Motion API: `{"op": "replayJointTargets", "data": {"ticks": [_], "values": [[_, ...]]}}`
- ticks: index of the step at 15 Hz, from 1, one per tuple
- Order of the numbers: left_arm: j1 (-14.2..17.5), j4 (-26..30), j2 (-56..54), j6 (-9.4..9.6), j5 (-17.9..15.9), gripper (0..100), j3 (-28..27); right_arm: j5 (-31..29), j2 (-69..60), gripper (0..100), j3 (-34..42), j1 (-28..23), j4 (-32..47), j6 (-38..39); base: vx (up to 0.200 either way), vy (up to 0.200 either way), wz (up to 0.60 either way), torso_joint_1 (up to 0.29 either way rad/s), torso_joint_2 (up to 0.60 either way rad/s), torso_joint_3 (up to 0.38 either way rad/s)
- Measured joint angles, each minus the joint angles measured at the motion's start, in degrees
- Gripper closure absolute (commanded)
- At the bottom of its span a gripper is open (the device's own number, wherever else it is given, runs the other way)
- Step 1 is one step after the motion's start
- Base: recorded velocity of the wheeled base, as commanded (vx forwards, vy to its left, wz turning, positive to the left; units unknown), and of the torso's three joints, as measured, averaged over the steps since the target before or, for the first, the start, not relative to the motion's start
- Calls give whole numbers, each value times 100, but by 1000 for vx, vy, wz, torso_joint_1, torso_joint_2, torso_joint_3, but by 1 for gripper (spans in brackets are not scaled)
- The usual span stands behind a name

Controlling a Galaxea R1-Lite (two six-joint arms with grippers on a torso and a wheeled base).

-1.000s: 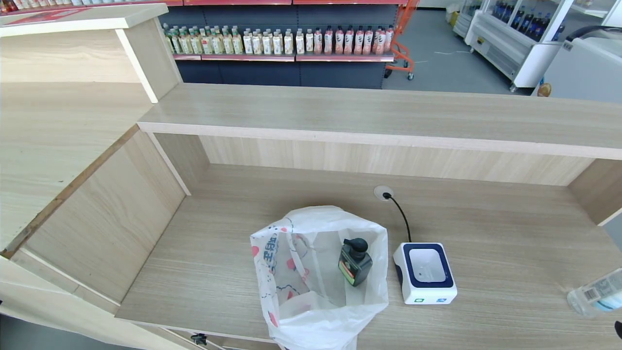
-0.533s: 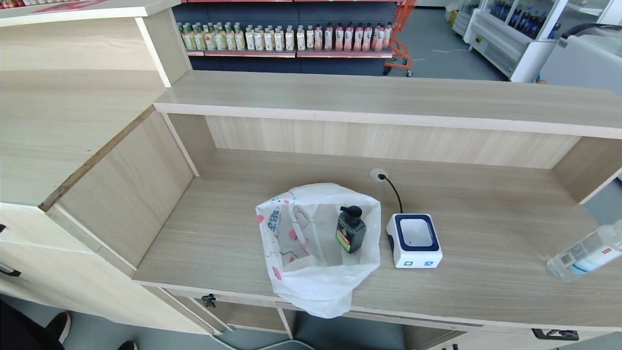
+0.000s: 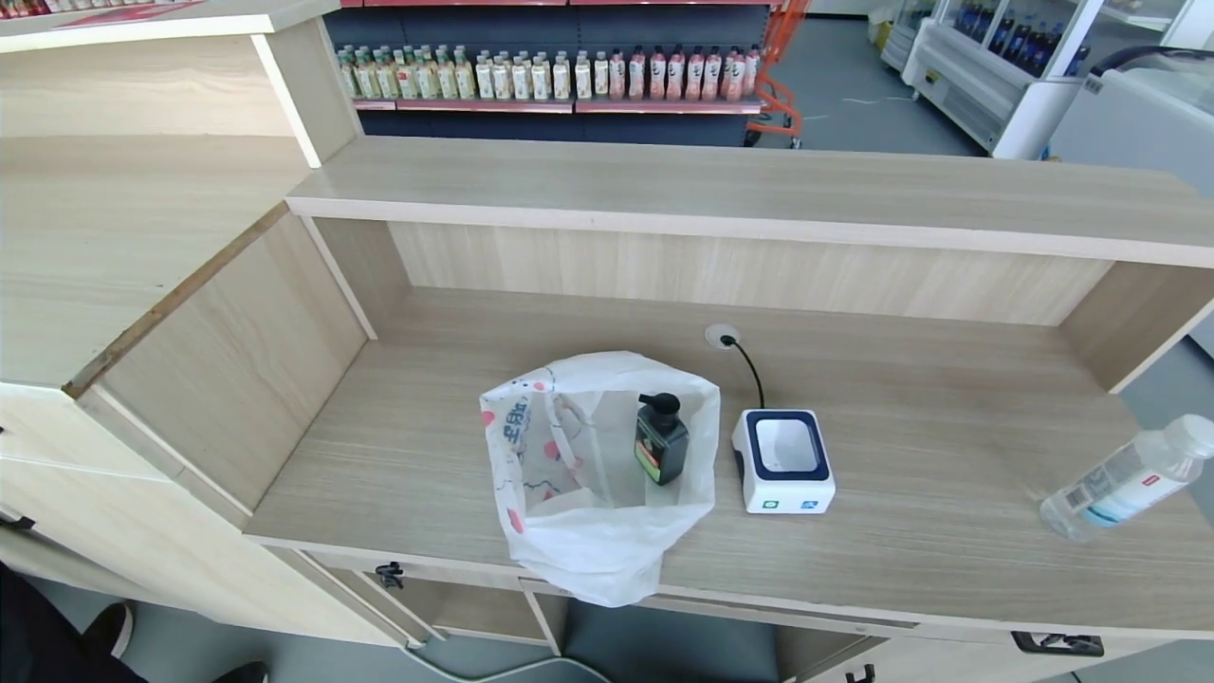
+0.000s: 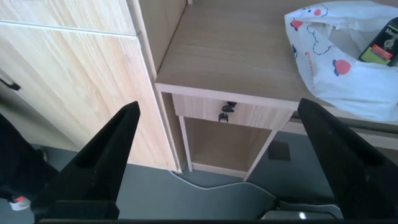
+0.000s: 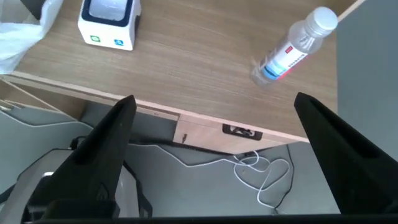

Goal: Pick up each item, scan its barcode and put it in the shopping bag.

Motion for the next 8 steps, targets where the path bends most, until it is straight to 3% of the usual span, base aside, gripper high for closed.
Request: {"op": "replayJointTargets", "data": {"ticks": [8], "values": [[-2,5,0,0,-2,0,0,34,-304,0,134,-219,211,0,0,-200,0,3,1,6]]}}
